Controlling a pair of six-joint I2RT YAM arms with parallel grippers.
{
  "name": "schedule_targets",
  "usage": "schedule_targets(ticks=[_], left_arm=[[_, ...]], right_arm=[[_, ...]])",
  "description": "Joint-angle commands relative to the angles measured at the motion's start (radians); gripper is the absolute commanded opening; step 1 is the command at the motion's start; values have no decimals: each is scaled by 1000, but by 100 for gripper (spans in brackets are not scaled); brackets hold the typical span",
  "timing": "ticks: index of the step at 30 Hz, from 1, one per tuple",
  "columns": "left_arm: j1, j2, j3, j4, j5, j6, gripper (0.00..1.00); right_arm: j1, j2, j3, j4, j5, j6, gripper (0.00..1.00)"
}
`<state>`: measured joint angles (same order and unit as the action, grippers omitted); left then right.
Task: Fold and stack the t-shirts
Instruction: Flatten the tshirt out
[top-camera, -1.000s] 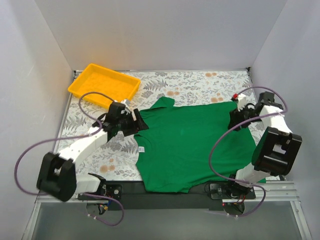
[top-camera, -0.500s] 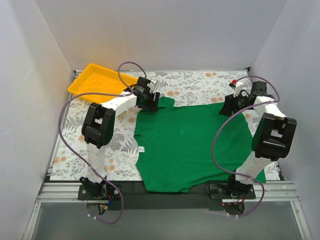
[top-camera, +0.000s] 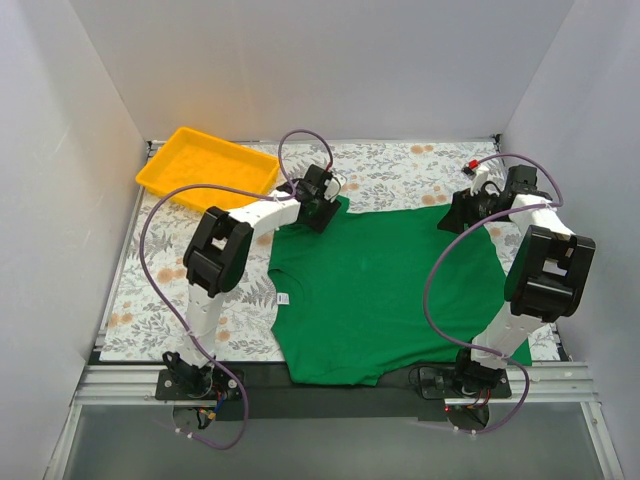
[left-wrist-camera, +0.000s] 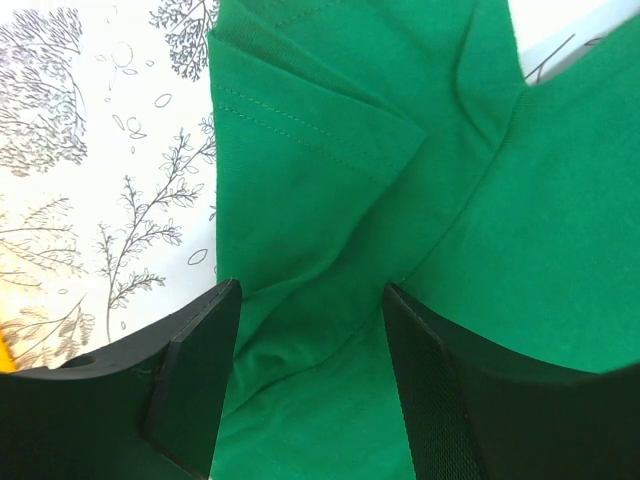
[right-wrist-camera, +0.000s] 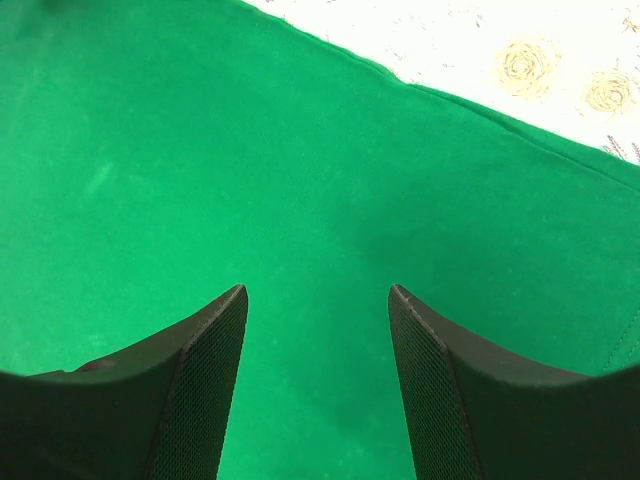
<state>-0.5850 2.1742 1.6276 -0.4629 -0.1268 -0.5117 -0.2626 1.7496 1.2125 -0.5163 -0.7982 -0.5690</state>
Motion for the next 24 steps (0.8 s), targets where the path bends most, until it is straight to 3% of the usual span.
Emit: schedule_targets(ticks=[1, 13, 16, 18, 20, 21, 22, 24], left_arm=[[-13, -86, -31, 85, -132, 58, 57], [-1, 5, 17, 84, -172, 91, 45], [4, 27, 44, 69, -145, 85, 37], [5, 36, 52, 63, -123, 85, 23], [8, 44, 63, 56, -113, 82, 18], [11, 44, 66, 55, -105, 78, 4], [14, 47, 71, 55, -106, 75, 0], [27, 59, 101, 61, -123, 59, 0]], right_arm=[[-9, -4, -8, 13, -48, -8, 65], [-20, 1, -10, 9, -67, -2, 65], [-20, 1, -8, 9, -67, 0, 65], [-21, 1, -7, 7, -68, 0, 65], [-23, 1, -7, 7, -68, -2, 65], [-23, 1, -8, 7, -70, 0, 65], [-24, 1, -7, 7, -72, 0, 65], [-24, 1, -5, 7, -72, 0, 65]])
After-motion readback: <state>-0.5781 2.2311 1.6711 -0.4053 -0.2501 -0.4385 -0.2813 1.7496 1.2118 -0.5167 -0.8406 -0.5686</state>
